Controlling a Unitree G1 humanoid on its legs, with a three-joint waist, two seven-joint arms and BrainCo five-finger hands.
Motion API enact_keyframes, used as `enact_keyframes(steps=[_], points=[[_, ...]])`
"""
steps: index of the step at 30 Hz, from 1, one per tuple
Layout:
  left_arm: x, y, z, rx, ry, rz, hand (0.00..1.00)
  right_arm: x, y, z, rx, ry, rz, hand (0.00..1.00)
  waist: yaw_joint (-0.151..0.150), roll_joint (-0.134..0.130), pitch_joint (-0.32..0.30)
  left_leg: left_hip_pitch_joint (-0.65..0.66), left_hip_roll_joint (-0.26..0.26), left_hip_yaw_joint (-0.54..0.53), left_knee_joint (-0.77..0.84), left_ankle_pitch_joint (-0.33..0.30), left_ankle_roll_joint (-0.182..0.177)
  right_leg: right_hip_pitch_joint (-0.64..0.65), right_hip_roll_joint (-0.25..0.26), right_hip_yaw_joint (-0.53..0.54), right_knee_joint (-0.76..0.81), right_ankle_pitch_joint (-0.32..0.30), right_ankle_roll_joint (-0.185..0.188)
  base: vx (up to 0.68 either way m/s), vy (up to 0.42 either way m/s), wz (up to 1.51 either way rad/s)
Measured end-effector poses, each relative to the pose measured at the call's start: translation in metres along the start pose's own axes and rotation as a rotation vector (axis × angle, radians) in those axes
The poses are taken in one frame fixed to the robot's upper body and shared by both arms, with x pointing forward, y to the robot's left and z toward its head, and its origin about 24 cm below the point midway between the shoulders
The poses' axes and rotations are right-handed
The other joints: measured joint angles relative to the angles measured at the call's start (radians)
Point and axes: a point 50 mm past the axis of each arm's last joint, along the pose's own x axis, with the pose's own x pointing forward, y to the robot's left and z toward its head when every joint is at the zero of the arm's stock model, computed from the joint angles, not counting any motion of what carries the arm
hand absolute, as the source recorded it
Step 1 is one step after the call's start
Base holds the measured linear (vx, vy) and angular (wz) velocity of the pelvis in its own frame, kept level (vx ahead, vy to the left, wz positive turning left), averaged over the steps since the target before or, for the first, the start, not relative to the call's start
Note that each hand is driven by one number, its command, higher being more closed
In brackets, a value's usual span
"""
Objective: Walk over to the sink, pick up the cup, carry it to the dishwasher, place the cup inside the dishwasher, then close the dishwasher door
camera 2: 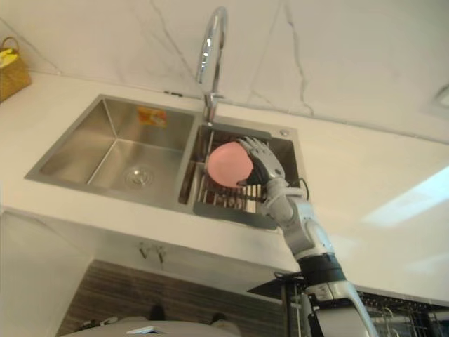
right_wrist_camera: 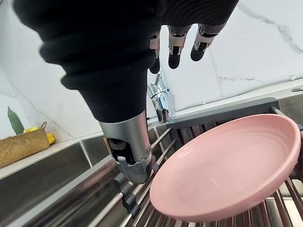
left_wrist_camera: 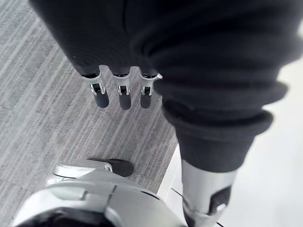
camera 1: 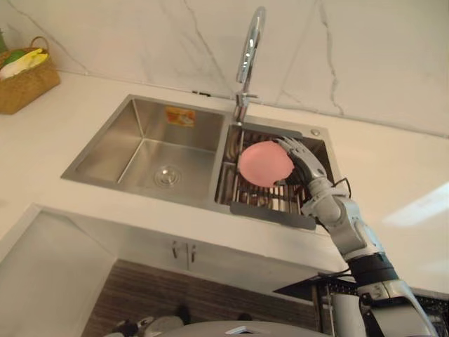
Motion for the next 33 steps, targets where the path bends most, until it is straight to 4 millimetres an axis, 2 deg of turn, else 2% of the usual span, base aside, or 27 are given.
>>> enact_keyframes(steps=[2, 15, 24, 33], points=[[0.0, 0.001, -0.001, -0.013, 0.004, 0.004, 0.0, 0.004, 0.01, -0.007, -0.033, 0.028, 0.059, 0.0, 0.015, -0.001, 0.0, -0.001, -0.001, -0.009, 0.0, 0.004, 0.0, 0.004, -0.001, -0.01, -0.001, 0.0, 0.0, -0.03, 0.006, 0.17], [-0.002, 0.004, -0.014, -0.068, 0.036, 0.005, 0.0, 0.01, 0.031, -0.031, -0.114, 0.11, 0.276, 0.0, 0.024, -0.002, 0.0, -0.015, -0.004, -0.053, -0.001, 0.024, -0.01, 0.021, -0.002, -0.062, -0.012, 0.003, -0.001, -0.01, 0.003, 0.11], [-0.003, 0.003, -0.012, -0.063, 0.027, -0.008, 0.0, 0.004, 0.034, -0.049, -0.214, 0.197, 0.315, 0.0, 0.033, 0.001, 0.001, -0.014, -0.004, -0.056, -0.002, 0.025, -0.011, 0.032, -0.001, -0.077, -0.022, 0.005, -0.001, 0.0, 0.003, 0.03], [-0.003, -0.002, -0.01, -0.091, 0.027, -0.04, 0.0, 0.003, 0.036, -0.065, -0.244, 0.291, 0.28, 0.0, 0.043, 0.018, 0.012, -0.016, -0.007, -0.072, -0.002, 0.031, -0.012, 0.036, -0.001, -0.085, -0.023, 0.005, -0.001, 0.01, 0.002, 0.03]])
